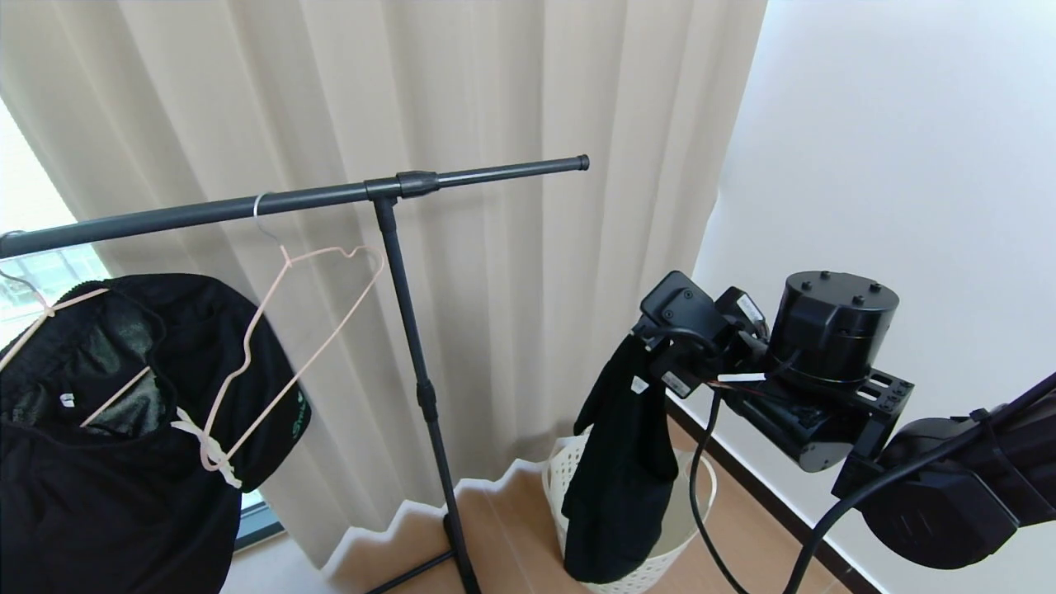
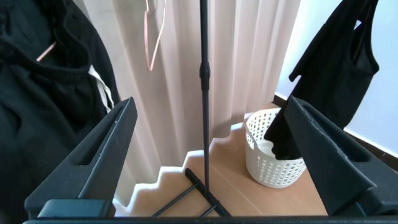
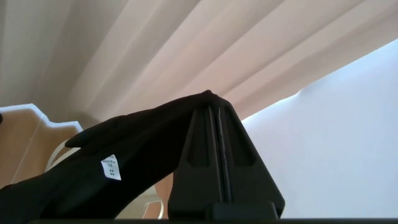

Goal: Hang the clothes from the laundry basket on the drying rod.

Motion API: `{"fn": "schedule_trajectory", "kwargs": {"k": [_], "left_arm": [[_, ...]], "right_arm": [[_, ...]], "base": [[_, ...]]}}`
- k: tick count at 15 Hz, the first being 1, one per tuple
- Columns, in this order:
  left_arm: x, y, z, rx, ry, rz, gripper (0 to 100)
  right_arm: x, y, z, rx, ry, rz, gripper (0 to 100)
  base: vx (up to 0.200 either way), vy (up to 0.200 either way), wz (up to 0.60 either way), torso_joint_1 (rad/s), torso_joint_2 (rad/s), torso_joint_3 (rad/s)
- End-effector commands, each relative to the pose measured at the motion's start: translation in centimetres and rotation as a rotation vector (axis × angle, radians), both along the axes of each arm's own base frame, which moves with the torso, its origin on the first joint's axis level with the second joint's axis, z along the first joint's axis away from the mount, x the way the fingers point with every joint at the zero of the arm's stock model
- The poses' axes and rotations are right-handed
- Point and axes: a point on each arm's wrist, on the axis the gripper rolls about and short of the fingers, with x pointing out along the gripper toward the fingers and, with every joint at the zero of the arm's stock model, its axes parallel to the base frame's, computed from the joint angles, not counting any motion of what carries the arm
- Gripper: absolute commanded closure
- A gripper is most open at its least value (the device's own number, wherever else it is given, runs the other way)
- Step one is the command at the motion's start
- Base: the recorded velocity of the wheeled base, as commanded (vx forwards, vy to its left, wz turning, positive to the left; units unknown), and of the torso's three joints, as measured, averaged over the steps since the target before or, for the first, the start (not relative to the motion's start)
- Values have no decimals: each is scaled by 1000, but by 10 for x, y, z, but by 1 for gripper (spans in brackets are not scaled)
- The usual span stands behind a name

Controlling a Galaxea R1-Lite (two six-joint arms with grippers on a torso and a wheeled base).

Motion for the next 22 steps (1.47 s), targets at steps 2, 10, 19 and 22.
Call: {"fn": "schedule_trajectory", "kwargs": {"k": [2,10,19,22], "left_arm": [[0,0,0,0,1,0,0],[0,0,0,0,1,0,0],[0,0,0,-1,0,1,0],[0,0,0,0,0,0,0]], "right_arm": [[0,0,-1,-1,1,0,100],[0,0,-1,-2,2,0,100],[3,-3,-3,-7,10,29,100],[4,-6,-3,-4,9,22,100]], "base": [[0,0,0,171,-395,-83],[0,0,0,167,-362,-185],[0,0,0,112,-241,-127],[0,0,600,-1,-1,-4]]}}
